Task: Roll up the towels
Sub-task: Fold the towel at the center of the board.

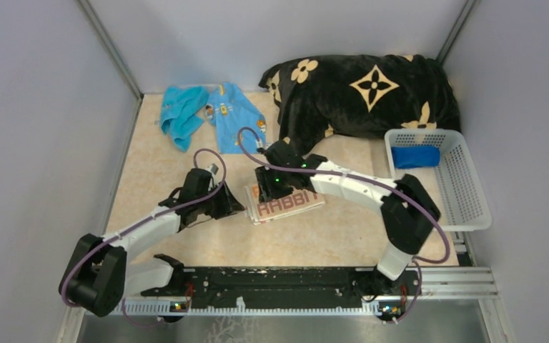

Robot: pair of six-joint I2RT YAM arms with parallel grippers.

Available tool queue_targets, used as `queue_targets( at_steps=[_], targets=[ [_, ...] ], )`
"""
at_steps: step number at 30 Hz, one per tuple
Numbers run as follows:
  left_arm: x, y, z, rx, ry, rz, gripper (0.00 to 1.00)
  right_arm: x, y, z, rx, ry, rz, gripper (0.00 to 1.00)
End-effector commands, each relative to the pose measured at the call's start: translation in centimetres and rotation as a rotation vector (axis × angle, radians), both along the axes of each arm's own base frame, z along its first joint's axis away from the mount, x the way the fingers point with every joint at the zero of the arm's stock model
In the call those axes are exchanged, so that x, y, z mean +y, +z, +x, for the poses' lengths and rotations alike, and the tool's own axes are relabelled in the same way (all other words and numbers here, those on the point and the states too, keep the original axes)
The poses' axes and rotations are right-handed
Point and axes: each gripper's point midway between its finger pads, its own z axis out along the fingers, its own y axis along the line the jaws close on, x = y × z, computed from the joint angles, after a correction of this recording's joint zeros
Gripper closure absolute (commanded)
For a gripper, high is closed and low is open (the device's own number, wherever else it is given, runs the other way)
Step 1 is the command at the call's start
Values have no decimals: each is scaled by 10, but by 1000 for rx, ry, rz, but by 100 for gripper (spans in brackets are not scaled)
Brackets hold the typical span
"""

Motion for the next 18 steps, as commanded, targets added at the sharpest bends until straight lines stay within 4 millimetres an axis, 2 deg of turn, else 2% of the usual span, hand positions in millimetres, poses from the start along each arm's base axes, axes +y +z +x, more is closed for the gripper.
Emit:
queue_targets(
  at_steps=[1, 3, 7, 10, 12, 14, 18],
  targets=[
    [-7, 23, 5, -46, -15, 3, 56, -32, 40, 30, -111, -84, 164, 55],
    [-20, 42, 13, -82, -31, -25, 54, -51, 44, 39, -117, -121, 232, 55],
    [-57, 74, 29, -148, -98, -89, 54, -76, 47, 56, -123, -165, 379, 56],
    [-78, 78, 43, -160, -132, -104, 54, -95, 42, 69, -123, -212, 432, 56],
    [-85, 67, 49, -138, -141, -102, 55, -107, 35, 77, -109, -238, 447, 56],
    [-84, 48, 51, -95, -134, -77, 57, -114, 22, 80, -85, -258, 444, 56],
    [-63, -1, 44, -6, -79, 16, 62, -126, -14, 75, -6, -295, 370, 57]
  ],
)
